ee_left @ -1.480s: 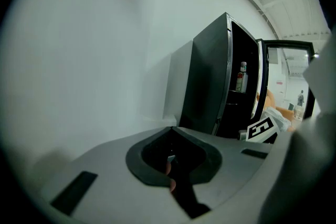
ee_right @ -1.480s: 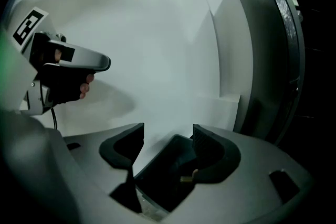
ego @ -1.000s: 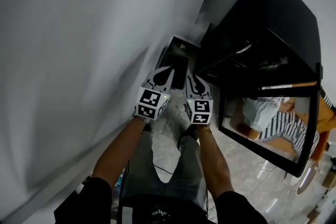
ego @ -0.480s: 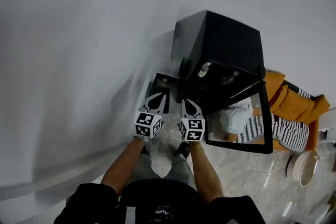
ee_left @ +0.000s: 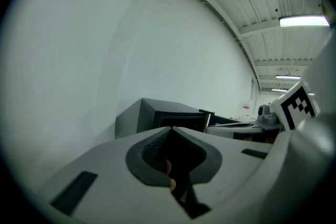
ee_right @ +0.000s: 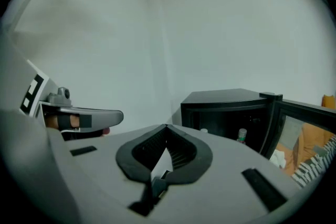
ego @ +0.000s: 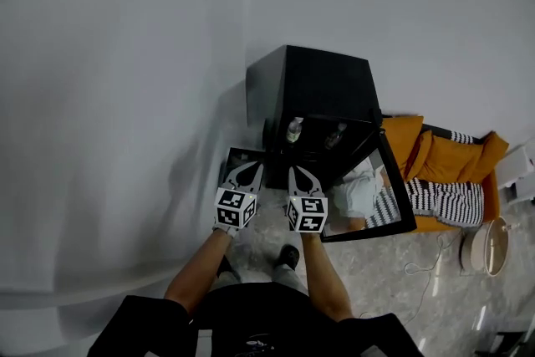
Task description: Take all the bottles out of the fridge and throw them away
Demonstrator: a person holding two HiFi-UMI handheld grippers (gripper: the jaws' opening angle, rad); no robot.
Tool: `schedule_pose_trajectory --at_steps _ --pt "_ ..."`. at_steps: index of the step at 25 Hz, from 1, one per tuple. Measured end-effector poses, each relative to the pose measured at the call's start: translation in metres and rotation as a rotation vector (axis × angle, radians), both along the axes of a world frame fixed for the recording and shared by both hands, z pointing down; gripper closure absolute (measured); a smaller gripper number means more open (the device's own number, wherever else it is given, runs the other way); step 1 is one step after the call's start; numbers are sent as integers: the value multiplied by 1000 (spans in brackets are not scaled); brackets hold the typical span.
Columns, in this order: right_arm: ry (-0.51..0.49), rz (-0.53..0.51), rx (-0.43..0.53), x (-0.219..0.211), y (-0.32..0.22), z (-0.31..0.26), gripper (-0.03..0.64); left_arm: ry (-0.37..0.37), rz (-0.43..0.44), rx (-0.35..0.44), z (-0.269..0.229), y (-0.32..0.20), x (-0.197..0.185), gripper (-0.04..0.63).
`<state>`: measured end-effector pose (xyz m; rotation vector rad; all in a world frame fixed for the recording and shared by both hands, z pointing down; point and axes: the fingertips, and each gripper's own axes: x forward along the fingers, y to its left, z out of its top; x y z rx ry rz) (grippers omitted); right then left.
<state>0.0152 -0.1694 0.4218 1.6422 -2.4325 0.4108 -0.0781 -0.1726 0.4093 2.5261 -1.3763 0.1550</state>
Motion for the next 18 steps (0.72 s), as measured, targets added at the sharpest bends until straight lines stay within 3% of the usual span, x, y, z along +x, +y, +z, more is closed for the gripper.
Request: schedule_pose_trajectory --at_steps 12,18 --pt "7 177 24 102 16 -15 609 1 165 26 -18 -3 90 594" --pt "13 222 23 132 23 -13 609 3 208 23 -16 0 116 594"
